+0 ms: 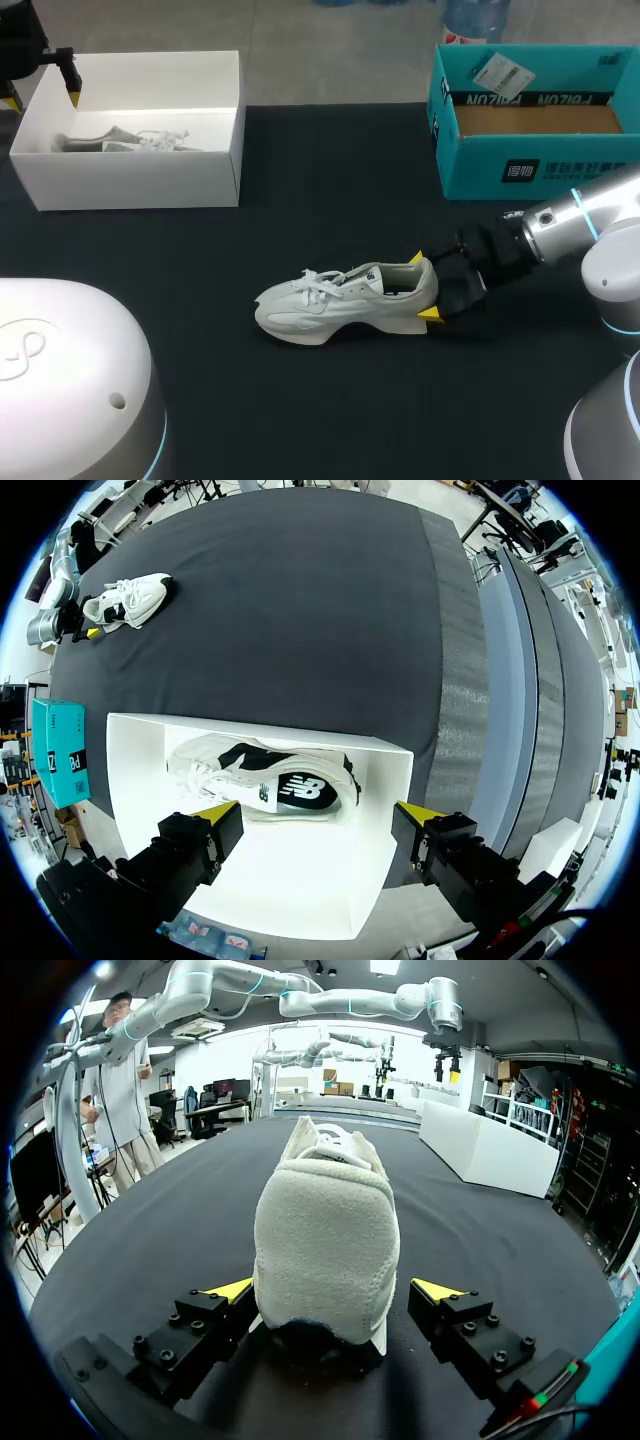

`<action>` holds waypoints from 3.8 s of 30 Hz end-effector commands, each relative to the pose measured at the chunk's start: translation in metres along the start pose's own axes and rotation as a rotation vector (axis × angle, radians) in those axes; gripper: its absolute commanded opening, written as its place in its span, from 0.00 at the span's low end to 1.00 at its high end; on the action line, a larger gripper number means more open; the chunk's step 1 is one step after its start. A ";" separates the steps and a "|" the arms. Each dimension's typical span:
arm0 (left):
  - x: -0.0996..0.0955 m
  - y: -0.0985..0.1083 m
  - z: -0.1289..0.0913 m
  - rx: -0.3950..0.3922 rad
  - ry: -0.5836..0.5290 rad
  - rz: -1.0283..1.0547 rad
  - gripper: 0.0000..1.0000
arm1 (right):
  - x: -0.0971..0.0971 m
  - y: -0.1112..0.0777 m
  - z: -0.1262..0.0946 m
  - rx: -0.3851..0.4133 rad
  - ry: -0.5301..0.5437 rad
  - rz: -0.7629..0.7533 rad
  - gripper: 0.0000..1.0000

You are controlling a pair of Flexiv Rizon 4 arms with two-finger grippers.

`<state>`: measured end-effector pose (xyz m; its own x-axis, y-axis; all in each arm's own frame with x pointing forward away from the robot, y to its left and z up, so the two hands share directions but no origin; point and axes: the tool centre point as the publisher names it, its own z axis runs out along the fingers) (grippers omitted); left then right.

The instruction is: Take the shoe out of the shoebox, open the shoe tongue, remove and reinsert the insole, then place the shoe into the shoebox

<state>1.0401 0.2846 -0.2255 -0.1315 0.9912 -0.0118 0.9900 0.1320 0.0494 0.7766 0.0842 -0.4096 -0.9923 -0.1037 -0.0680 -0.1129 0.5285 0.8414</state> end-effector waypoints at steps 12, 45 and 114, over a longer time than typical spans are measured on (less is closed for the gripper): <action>0.000 -0.001 0.000 -0.002 0.003 0.000 1.00 | 0.001 -0.011 0.025 -0.016 0.056 0.034 1.00; 0.000 -0.001 0.000 -0.002 0.003 0.000 1.00 | 0.009 -0.012 0.014 -0.007 -0.036 0.070 0.00; -0.022 -0.065 -0.020 -0.066 0.090 -0.825 1.00 | 0.009 -0.012 0.014 -0.007 -0.036 0.070 0.00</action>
<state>0.9816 0.2546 -0.2088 -0.8204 0.5716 0.0162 0.5702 0.8156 0.0988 0.7682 0.0891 -0.4275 -0.9989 -0.0375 -0.0264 -0.0422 0.5260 0.8494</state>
